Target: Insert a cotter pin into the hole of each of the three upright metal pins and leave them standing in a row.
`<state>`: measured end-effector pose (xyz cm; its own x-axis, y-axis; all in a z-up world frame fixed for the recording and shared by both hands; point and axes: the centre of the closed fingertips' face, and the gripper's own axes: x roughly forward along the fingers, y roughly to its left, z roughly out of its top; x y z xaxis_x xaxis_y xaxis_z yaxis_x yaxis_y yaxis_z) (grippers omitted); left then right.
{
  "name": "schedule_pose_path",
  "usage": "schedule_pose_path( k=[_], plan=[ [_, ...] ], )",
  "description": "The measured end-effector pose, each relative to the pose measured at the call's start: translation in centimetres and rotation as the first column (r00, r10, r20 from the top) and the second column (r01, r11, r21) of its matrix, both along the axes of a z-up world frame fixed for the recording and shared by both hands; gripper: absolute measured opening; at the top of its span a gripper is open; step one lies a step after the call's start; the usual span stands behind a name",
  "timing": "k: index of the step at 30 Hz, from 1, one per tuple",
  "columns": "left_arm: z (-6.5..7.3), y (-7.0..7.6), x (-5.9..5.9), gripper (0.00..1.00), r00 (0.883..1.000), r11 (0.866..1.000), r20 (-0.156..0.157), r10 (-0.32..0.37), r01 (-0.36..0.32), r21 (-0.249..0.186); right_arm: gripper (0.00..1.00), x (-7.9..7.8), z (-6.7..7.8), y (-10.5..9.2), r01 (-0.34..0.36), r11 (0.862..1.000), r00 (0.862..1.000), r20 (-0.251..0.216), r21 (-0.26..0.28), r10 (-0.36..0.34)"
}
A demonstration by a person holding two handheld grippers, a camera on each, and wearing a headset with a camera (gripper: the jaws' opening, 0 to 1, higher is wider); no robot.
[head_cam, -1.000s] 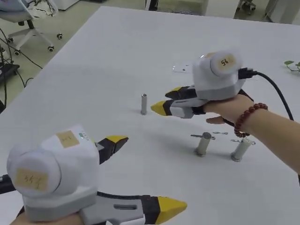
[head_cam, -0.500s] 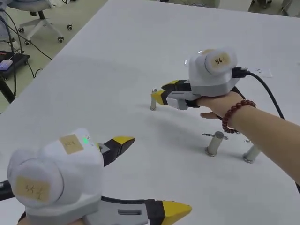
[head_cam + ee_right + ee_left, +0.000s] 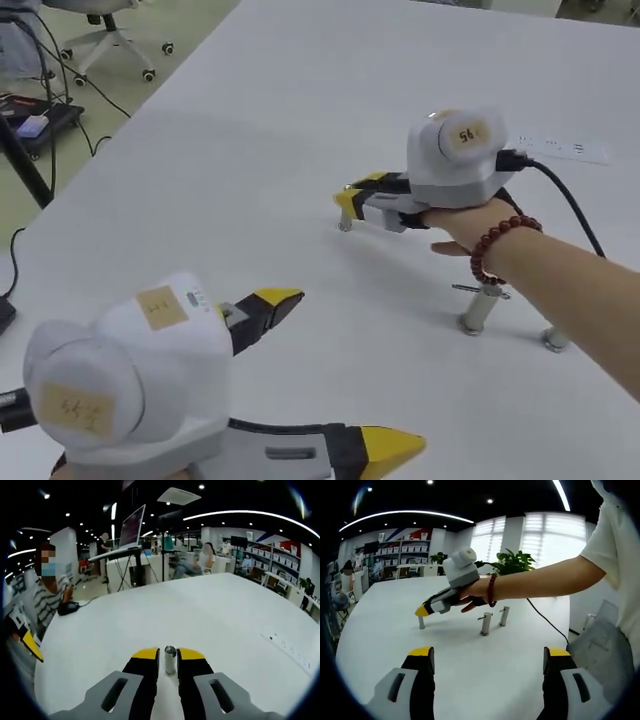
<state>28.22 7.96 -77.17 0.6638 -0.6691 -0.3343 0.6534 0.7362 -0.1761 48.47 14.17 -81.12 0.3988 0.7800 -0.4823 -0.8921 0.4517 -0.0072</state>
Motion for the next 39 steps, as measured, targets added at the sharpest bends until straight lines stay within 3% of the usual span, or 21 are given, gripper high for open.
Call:
schedule_pose_path(
  k=[10,18,39],
  plan=[
    [-0.1,0.0,0.0,0.89,1.0,1.0,-0.004,0.004,-0.004,-0.003,0.11,0.3,-0.1,0.1,0.005,1.0,1.0,0.009,-0.007,-0.004],
    [0.0,0.0,0.0,0.88,1.0,1.0,-0.002,0.002,-0.002,-0.002,0.11,0.1,-0.1,0.0,0.011,1.0,1.0,-0.01,-0.009,-0.011],
    [0.4,0.2,0.1,0.88,1.0,1.0,0.012,0.014,-0.014,0.013,0.1,-3.8,0.1,-1.3,-0.024,0.999,0.999,-0.032,-0.023,0.023]
  ],
)
